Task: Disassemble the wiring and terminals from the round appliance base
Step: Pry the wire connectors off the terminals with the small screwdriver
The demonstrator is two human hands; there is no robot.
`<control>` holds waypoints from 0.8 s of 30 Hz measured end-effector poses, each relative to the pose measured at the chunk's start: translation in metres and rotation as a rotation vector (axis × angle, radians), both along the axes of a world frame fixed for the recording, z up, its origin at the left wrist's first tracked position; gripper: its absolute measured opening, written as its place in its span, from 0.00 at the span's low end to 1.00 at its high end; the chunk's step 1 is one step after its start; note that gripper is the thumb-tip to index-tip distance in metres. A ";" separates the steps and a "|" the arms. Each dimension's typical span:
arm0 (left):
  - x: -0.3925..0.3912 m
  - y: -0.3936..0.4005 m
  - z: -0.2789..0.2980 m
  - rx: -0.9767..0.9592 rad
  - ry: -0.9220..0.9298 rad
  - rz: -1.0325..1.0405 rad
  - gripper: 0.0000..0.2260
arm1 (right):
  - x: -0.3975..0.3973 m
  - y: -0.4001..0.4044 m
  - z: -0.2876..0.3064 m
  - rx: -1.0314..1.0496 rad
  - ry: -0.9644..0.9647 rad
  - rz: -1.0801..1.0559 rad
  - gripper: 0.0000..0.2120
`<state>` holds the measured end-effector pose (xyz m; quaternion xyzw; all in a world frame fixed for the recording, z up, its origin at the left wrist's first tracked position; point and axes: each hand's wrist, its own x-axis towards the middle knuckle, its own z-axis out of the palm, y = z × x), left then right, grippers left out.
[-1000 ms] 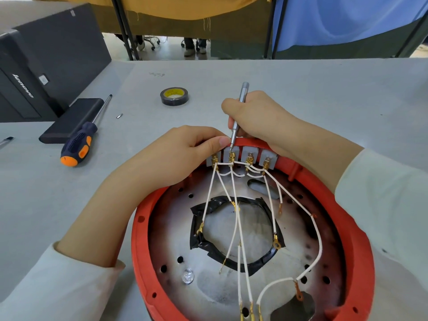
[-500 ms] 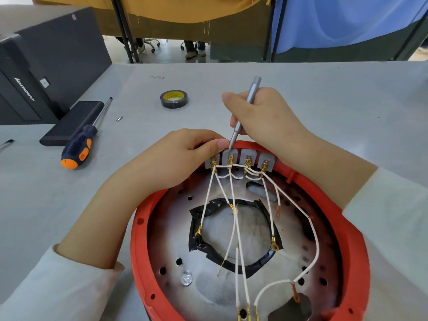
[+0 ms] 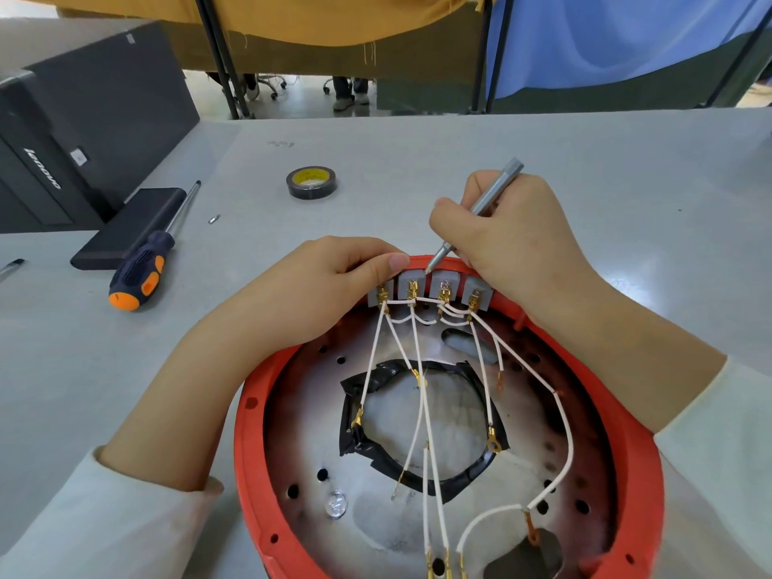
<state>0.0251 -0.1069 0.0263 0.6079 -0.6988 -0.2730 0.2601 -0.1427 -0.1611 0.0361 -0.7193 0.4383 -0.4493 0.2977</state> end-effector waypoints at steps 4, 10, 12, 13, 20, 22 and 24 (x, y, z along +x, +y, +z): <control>0.000 0.000 0.000 0.005 -0.004 0.004 0.13 | 0.001 -0.001 0.000 -0.019 0.035 0.012 0.15; 0.000 0.000 0.000 -0.003 0.003 0.006 0.12 | 0.003 0.000 -0.001 -0.056 0.055 0.014 0.15; 0.000 0.000 -0.001 -0.005 0.009 0.003 0.13 | 0.003 -0.001 -0.002 -0.059 0.048 0.012 0.15; 0.000 0.000 -0.001 -0.006 0.009 0.002 0.13 | 0.003 -0.001 -0.002 -0.065 0.043 0.010 0.16; 0.000 0.000 -0.001 -0.002 -0.016 -0.001 0.14 | 0.002 -0.003 -0.002 -0.071 0.010 0.020 0.17; 0.000 0.000 -0.001 -0.003 -0.017 0.001 0.14 | 0.001 -0.002 -0.002 -0.070 0.022 0.015 0.17; 0.000 0.000 0.000 0.000 -0.016 -0.004 0.14 | 0.000 0.000 -0.002 -0.055 0.012 0.008 0.17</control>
